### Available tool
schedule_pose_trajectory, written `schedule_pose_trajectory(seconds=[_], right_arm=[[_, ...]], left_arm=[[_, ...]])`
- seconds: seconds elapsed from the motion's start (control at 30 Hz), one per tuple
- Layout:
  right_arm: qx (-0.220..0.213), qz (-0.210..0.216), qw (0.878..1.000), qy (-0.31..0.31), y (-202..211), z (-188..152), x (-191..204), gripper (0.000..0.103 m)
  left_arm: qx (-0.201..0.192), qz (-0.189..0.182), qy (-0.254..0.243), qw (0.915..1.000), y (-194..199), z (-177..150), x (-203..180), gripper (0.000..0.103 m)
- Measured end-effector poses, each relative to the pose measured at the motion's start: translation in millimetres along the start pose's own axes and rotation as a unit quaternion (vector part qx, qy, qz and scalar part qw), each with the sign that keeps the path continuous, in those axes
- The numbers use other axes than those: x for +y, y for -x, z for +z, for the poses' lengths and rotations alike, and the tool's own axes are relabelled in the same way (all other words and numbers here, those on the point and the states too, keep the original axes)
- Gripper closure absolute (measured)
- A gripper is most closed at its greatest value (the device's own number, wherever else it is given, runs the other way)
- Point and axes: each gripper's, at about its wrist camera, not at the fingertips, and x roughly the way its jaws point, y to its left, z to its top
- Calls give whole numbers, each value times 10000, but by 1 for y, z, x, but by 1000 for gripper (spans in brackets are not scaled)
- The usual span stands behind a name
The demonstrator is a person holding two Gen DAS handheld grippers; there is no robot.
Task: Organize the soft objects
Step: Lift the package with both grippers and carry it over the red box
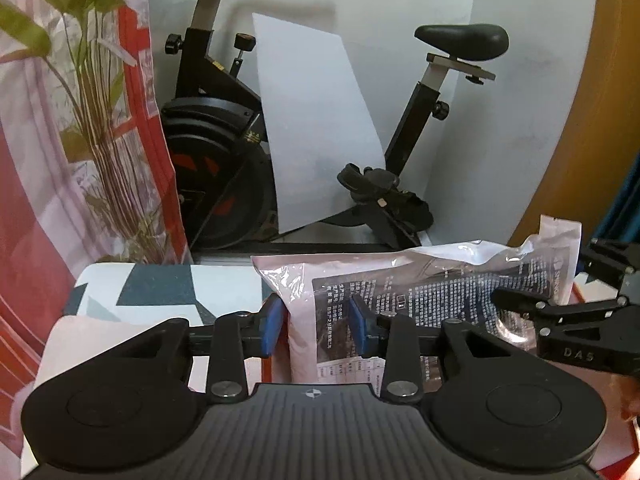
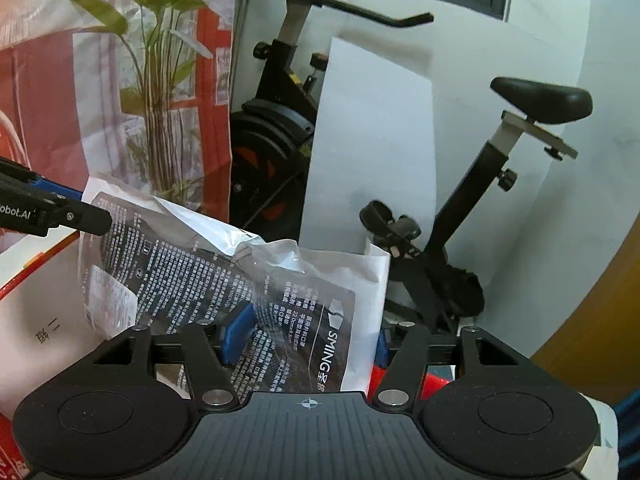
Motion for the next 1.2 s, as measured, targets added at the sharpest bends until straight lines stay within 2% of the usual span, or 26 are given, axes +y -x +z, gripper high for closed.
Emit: schedule_pose_trajectory(seconds=[0.2,0.43,0.53,0.57,0.6,0.63,0.73,0.8,1.07,1.13,1.2], right_arm=[[232,172,9993,-221,3,2,-9,34],[620,37,9979,209,8,6,0,32],[651,38,9978,86,12,8,-6,39],[657,73,9978,27,14,8,-8,45],[671,112,9977,-3,16,8,-10,59],[715,134,9973,-4,17,8,-10,64],[820,278,9962,80,16,4,-7,76],[815,211,9962,229,11,-1,-1,80],[1001,65,9944,-337,-4,-4,-6,79],[1034,-67,9939,-389,-2,-5,-6,71],[1064,-167,9927,-550,1,-6,-8,58]], left_arm=[[-41,234,-142,9996,0,-5,0,65],[-39,349,-74,9994,2,-4,7,66],[-22,326,-33,9995,3,-6,7,66],[-21,321,-32,9995,2,-6,6,66],[-23,306,-42,9995,3,-7,5,67],[-26,293,-61,9995,3,-8,4,69],[-35,275,-108,9996,3,-10,1,71],[-12,260,-98,9996,2,-10,0,71],[48,108,-223,9997,3,-17,-4,71],[19,152,-258,9995,5,-18,-4,71],[4,146,-231,9996,9,-17,-4,70]])
